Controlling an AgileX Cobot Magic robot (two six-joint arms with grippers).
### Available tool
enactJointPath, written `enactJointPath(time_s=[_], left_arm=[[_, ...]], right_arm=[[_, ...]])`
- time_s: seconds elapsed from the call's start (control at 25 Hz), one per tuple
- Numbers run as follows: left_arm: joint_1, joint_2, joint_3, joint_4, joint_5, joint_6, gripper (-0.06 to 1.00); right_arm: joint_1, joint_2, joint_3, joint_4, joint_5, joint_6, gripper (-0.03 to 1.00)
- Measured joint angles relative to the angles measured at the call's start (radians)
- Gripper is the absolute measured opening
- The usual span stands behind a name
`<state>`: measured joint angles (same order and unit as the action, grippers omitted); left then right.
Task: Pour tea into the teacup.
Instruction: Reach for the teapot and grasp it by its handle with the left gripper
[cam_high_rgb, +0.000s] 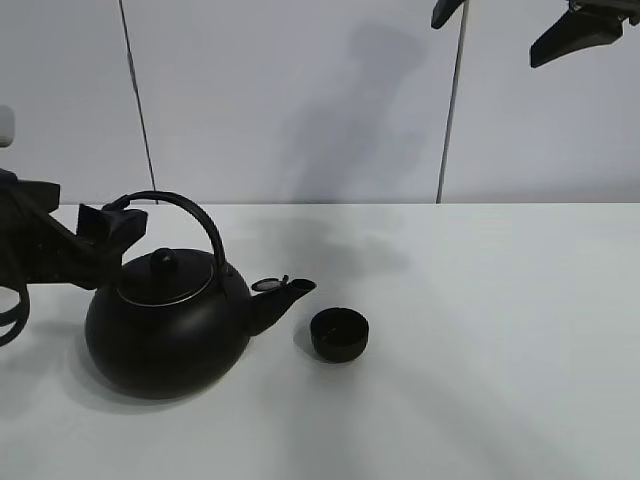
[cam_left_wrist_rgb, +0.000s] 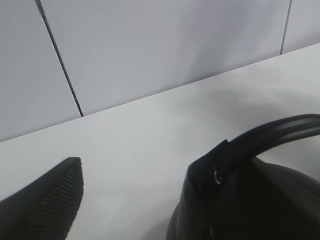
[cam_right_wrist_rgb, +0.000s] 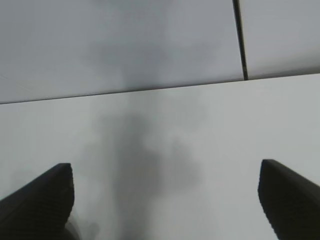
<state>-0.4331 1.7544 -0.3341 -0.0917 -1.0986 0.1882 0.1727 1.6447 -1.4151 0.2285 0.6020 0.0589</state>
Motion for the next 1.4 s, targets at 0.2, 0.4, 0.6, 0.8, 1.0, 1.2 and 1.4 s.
enactJointPath(time_s=[0.2, 0.4, 0.6, 0.8, 1.0, 1.2, 1.4], left_arm=[[0.0, 0.009, -0.016, 0.013, 0.03, 0.0, 0.6], [0.0, 0.071, -0.029, 0.019, 0.011, -0.001, 0.6], [0.0, 0.076, -0.042, 0.019, -0.002, -0.001, 0.59], [0.0, 0.124, -0.073, 0.034, -0.006, -0.002, 0.49], [0.0, 0.129, -0.083, 0.047, -0.035, -0.001, 0.32], [0.002, 0.129, -0.083, 0.082, -0.037, 0.017, 0.11], [0.002, 0.129, -0.088, 0.092, -0.031, 0.025, 0.11]], right_arm=[[0.0, 0.0, 0.0, 0.0, -0.003, 0.0, 0.69], [0.0, 0.0, 0.0, 0.0, -0.004, 0.0, 0.69], [0.0, 0.0, 0.0, 0.0, -0.007, 0.0, 0.69], [0.0, 0.0, 0.0, 0.0, -0.011, 0.0, 0.69], [0.0, 0.0, 0.0, 0.0, -0.011, 0.0, 0.69], [0.0, 0.0, 0.0, 0.0, -0.012, 0.0, 0.69], [0.0, 0.0, 0.0, 0.001, -0.016, 0.0, 0.69]])
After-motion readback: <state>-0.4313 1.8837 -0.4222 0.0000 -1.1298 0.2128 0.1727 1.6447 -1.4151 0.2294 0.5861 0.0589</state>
